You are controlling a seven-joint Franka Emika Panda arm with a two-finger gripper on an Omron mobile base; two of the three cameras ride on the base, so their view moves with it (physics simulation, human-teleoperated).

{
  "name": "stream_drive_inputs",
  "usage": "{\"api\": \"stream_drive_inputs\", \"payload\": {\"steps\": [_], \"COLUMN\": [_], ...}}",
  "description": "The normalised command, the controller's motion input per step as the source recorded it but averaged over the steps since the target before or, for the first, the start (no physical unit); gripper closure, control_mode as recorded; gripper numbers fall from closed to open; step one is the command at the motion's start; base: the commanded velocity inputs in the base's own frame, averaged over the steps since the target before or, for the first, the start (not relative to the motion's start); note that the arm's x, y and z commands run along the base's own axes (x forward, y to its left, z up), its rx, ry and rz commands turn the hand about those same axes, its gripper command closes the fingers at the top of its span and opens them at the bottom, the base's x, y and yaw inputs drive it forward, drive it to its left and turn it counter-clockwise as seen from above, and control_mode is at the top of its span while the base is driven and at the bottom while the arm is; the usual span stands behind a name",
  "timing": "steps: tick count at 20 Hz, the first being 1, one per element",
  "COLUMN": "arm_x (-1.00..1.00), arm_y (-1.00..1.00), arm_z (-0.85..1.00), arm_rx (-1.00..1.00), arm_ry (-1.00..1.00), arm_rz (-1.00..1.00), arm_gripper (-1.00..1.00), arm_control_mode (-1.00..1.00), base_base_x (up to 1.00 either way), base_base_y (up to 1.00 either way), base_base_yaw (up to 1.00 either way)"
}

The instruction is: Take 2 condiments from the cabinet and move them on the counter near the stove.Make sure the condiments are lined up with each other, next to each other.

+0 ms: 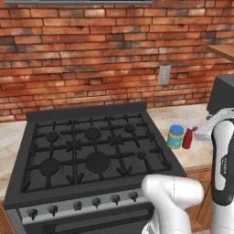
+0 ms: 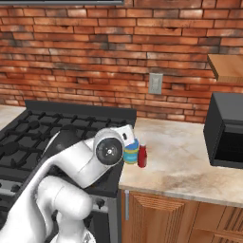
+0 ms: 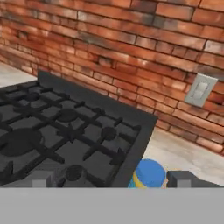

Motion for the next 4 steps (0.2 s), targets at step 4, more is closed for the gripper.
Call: {"api": "stream_drive_inputs", "payload": {"steps": [4], "arm_x": [0.0], "arm_y": [0.91], "arm_z": [0.59], "arm_rx": [-0.32], "arm_ry": [0.57], "arm_rz": [-0.11], "arm_gripper": [-1.0], "arm_control_mode": [-1.0], "base_base_x": [0.0], "base_base_y": [0.0], "base_base_yaw": [0.0]}}
